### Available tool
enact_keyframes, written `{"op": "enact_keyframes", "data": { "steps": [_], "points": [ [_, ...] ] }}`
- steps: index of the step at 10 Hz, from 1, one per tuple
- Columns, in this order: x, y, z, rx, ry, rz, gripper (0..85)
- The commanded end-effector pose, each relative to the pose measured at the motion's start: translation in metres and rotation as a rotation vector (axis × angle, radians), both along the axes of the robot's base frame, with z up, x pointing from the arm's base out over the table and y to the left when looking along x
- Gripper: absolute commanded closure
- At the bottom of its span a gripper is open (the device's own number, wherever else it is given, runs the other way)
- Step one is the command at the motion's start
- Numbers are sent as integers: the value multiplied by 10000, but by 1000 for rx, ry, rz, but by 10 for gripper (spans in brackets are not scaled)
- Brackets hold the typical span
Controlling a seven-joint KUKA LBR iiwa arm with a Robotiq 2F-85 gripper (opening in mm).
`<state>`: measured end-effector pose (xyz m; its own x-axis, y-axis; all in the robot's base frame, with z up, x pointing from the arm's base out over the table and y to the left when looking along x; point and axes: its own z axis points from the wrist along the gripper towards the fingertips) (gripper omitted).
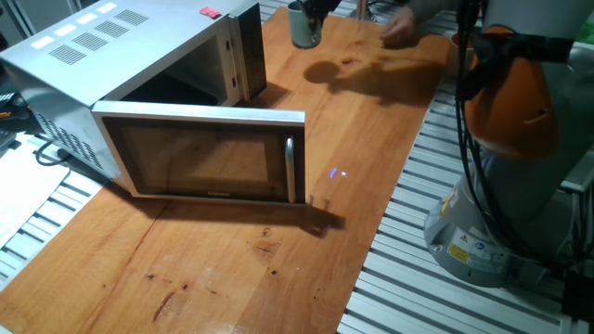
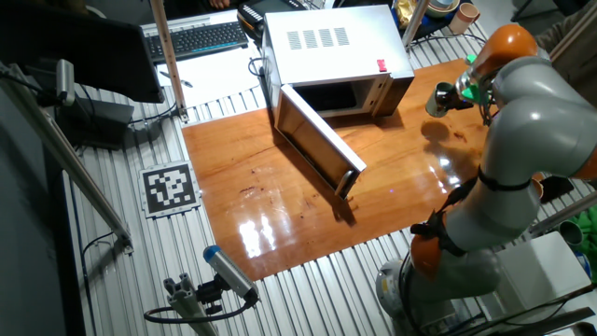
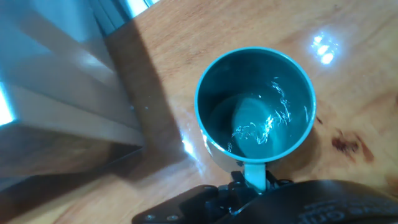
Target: Put the bowl into the microwave
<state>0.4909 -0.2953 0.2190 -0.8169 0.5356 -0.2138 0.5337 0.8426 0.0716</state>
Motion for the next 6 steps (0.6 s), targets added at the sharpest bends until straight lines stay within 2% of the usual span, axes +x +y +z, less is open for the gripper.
{"op": "enact_keyframes", "data": {
  "steps": [1,2,4,6],
  "points": [
    [-33,43,108,6,3,-14,850],
    [-55,90,134,15,6,-35,850],
    [-106,203,190,3,12,-77,850],
    [-148,299,226,5,11,-101,850]
  ]
}}
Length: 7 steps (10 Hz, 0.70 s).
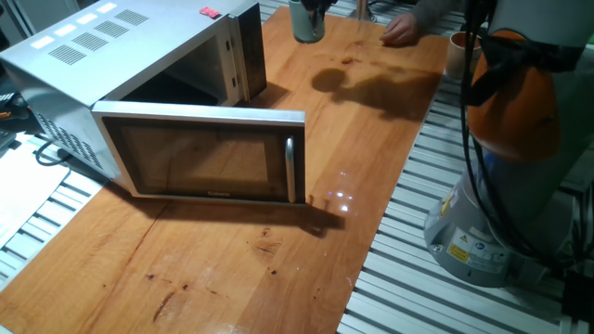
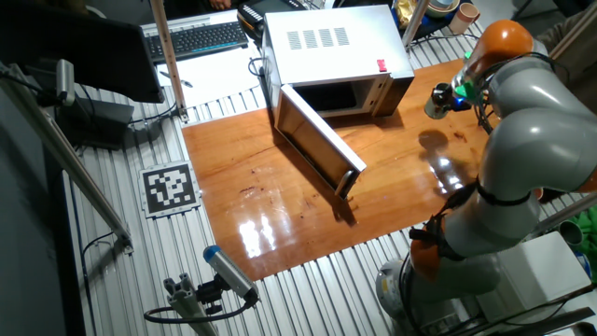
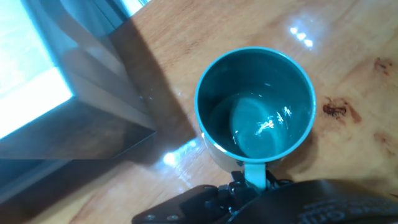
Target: Put the bowl into the microwave
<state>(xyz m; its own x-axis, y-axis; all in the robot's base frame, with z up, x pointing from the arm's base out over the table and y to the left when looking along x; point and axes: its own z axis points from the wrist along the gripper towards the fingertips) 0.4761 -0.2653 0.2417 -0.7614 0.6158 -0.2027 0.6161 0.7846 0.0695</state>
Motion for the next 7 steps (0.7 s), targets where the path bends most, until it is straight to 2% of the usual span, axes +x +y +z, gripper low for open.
{"op": "enact_keyframes", "data": {
  "steps": [1,4,5,6,7],
  "points": [
    [-25,37,9,4,-2,-8,850],
    [-110,95,19,-9,-19,-5,850],
    [-129,126,8,-26,-26,-4,850],
    [-149,153,-1,-39,-27,10,850],
    [-151,156,-2,-32,-11,32,850]
  ]
}}
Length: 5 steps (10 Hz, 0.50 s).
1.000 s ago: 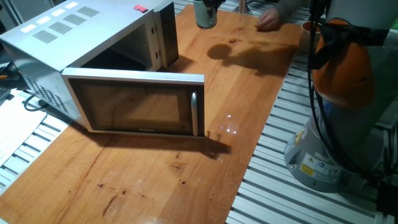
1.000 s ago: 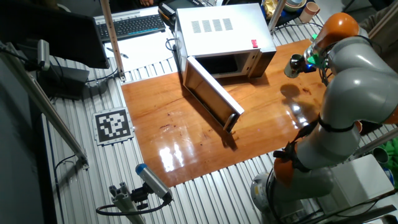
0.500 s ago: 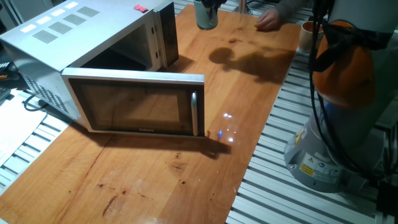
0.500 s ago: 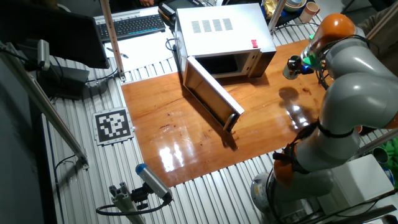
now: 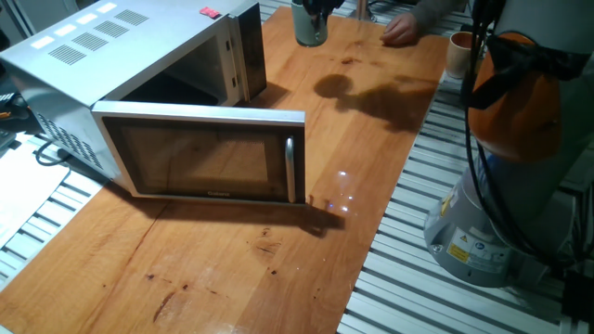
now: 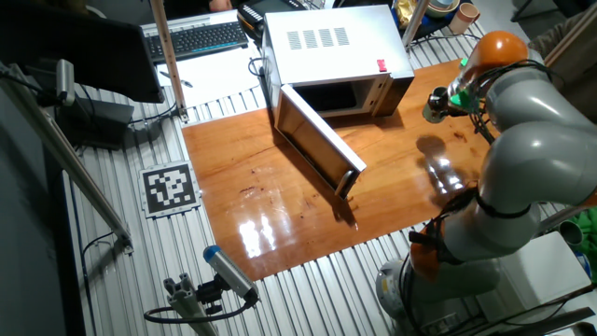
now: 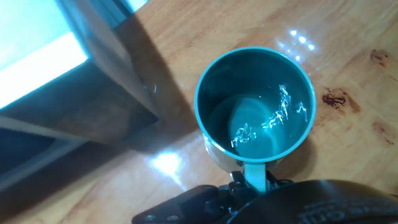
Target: Put the bowl into the microwave
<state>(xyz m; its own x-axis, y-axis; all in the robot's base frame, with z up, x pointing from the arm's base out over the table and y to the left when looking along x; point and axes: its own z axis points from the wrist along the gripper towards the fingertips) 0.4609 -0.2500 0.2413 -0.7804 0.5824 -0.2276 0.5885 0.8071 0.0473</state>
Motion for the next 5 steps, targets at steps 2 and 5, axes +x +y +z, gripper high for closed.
{"op": "enact_keyframes", "data": {
  "steps": [2,5],
  "points": [
    [2,2,1,19,35,40,850],
    [2,2,1,67,-10,153,850]
  ]
}}
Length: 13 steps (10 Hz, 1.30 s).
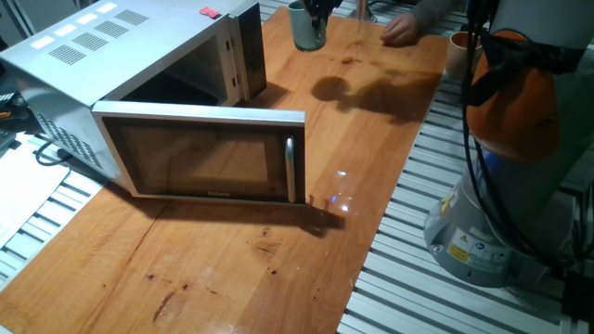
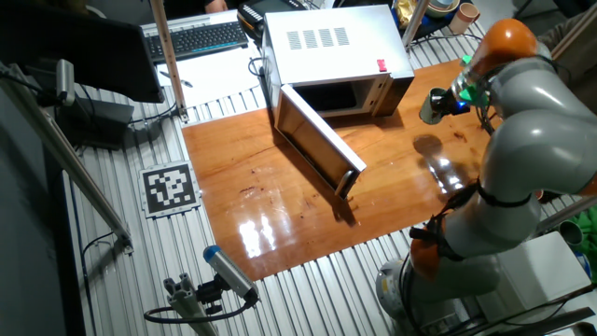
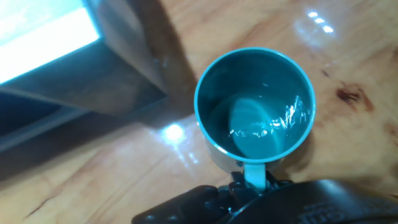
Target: Put the bowl into the microwave
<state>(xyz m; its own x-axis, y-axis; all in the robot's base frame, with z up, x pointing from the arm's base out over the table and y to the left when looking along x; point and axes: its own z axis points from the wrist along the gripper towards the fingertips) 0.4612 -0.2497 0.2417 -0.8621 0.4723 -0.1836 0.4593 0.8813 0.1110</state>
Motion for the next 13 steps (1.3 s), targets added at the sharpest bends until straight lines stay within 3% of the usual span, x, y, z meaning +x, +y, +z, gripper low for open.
{"op": "enact_keyframes", "data": {
  "steps": [1,2,4,5,6,7,8,11,13],
  "points": [
    [-1,0,-2,-4,-24,24,850],
    [-1,0,-2,8,5,34,850],
    [-1,0,-2,-44,52,35,850],
    [-1,0,-2,-57,64,30,850],
    [-1,0,-2,-91,72,22,850],
    [-1,0,-2,-98,78,19,850],
    [-1,0,-2,-89,87,19,850],
    [-1,0,-2,-96,99,-64,850],
    [3,170,20,-69,97,-99,850]
  ]
}}
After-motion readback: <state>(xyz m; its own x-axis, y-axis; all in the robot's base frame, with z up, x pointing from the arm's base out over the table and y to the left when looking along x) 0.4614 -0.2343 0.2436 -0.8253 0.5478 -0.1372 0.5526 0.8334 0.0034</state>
